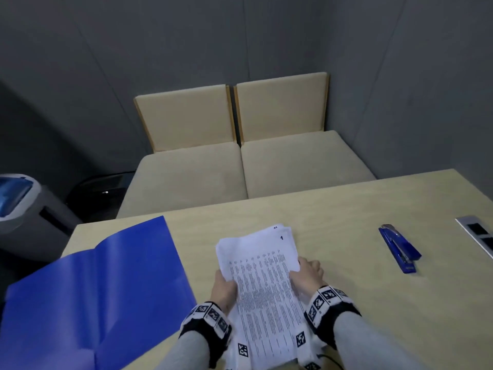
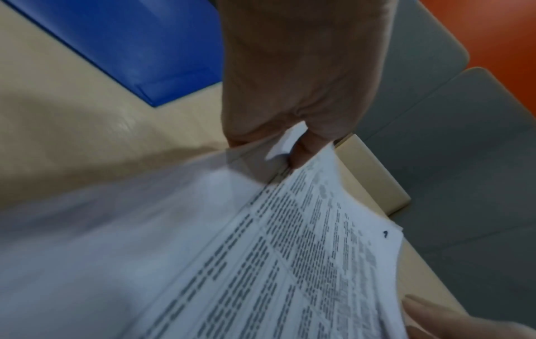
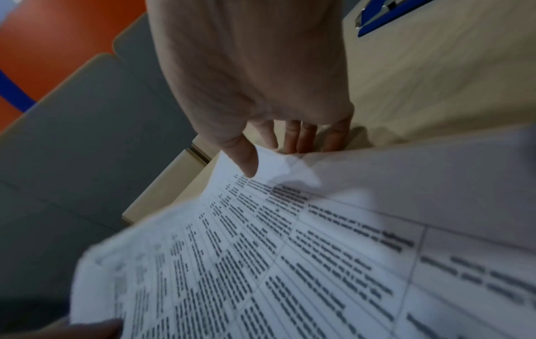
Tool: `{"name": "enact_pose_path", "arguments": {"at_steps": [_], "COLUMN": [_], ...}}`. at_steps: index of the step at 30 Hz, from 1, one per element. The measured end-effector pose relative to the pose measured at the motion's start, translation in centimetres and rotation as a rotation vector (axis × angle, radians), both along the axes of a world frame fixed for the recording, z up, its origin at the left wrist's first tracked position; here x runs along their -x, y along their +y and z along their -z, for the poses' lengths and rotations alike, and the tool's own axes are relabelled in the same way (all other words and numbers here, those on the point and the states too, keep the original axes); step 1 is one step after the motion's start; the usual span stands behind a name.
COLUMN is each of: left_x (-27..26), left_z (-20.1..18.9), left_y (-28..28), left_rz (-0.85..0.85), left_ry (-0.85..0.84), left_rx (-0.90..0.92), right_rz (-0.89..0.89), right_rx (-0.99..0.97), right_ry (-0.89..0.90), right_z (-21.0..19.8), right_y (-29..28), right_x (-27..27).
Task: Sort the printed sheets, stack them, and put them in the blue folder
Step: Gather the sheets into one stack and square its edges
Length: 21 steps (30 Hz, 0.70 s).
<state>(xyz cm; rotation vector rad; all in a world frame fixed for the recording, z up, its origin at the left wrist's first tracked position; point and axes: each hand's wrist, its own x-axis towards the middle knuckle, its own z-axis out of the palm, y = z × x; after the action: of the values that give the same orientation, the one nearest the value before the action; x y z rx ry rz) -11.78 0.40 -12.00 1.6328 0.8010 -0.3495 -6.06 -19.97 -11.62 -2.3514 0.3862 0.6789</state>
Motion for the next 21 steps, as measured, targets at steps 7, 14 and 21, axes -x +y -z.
{"name": "enact_pose_path", "arguments": {"at_steps": [7,14,21], "left_x": [-2.1,-3.1,-1.0], "left_z": [-7.7,-14.3,-11.5], "left_y": [1.0,-1.6,-3.7], "left_rz": [0.201,-0.075,-0.241], "left_ry": [-0.473,-0.882,-0.8], "left_rx": [-0.039,-0.211,-0.152], "right_rz": [0.367,0.141,0.14], "right_rx": [-0.877,-1.098,-0.995], "right_ry": [-0.05,-0.386,-0.499], "right_z": [-5.1,-15.3,-13.3], "right_y": [-2.8,-2.0,-1.6], "right_x": [-1.8,-3.1,-1.7]}}
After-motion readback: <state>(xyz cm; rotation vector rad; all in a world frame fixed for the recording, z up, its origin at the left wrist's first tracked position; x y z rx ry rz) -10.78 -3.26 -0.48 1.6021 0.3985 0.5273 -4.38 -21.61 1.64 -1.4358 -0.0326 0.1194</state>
